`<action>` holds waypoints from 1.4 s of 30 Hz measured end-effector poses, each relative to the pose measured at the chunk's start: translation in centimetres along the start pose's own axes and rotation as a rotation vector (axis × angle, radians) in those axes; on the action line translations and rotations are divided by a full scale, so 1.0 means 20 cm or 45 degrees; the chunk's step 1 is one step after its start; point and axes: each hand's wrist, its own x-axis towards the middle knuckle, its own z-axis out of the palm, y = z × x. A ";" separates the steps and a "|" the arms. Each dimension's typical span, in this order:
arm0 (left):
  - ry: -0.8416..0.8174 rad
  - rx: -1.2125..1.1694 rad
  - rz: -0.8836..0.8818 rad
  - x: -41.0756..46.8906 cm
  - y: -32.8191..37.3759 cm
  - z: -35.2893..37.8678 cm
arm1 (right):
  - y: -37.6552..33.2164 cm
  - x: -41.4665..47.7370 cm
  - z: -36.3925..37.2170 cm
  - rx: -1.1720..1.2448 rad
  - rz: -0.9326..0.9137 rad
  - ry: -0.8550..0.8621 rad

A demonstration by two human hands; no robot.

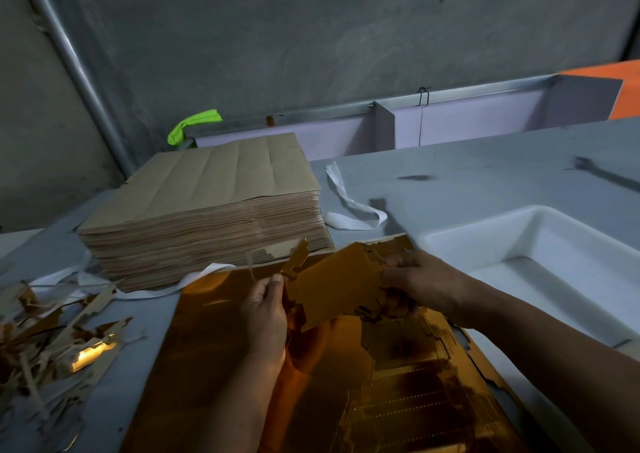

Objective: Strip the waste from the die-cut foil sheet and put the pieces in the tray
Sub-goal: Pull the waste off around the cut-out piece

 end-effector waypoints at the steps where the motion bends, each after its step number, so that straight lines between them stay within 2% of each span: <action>1: 0.007 -0.007 -0.003 0.00 0.00 0.00 | 0.00 0.00 0.00 0.002 0.001 0.003; 23: 0.074 -0.105 -0.008 -0.01 0.01 0.00 | 0.02 0.03 0.00 0.107 0.022 0.199; 32: 0.018 -0.012 -0.044 0.00 0.05 -0.01 | 0.02 0.03 0.00 0.096 0.033 0.203; 36: 0.056 -0.012 -0.093 0.02 0.09 -0.02 | 0.03 0.04 0.00 0.091 0.041 0.216; 39: 0.055 0.061 -0.126 0.03 0.11 -0.03 | 0.03 0.04 0.00 0.074 0.040 0.224; 42: -0.053 0.259 -0.209 0.05 0.13 -0.07 | 0.04 0.04 0.00 0.073 0.043 0.229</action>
